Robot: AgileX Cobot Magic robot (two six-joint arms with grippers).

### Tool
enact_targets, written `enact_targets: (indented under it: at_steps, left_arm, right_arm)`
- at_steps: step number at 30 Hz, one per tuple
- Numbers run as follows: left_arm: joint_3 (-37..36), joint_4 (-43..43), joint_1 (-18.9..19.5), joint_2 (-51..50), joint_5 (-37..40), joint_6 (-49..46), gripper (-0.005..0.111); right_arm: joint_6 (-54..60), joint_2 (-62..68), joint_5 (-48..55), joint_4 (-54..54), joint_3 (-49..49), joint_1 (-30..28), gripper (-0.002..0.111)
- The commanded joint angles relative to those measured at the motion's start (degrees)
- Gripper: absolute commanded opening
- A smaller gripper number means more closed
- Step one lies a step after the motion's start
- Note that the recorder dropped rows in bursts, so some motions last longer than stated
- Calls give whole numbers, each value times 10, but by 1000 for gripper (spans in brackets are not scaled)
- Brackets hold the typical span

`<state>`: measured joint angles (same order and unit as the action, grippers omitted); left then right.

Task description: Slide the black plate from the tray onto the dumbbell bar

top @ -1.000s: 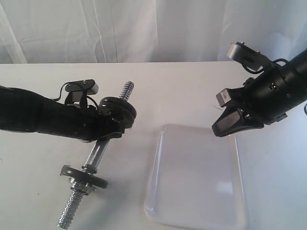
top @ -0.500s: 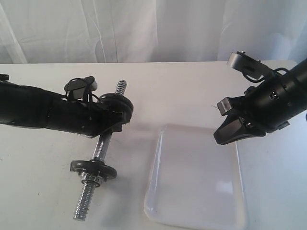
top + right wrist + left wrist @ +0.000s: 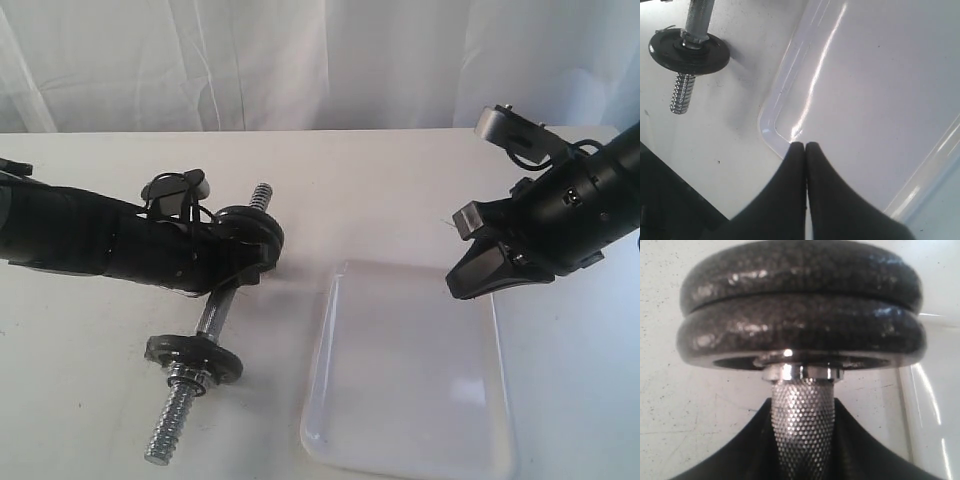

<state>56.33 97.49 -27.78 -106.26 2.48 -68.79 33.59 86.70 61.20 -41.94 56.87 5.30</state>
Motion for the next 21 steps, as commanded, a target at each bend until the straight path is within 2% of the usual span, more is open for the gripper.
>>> enact_targets:
  at_steps: [1, 21]
  left_arm:
    - [17, 25, -3, 16, 47, 5, 0]
    - [17, 25, -3, 7, 60, 12, 0]
  right_arm:
    - [7, -6, -3, 2, -3, -2, 0]
    - [9, -6, -3, 2, -3, -2, 0]
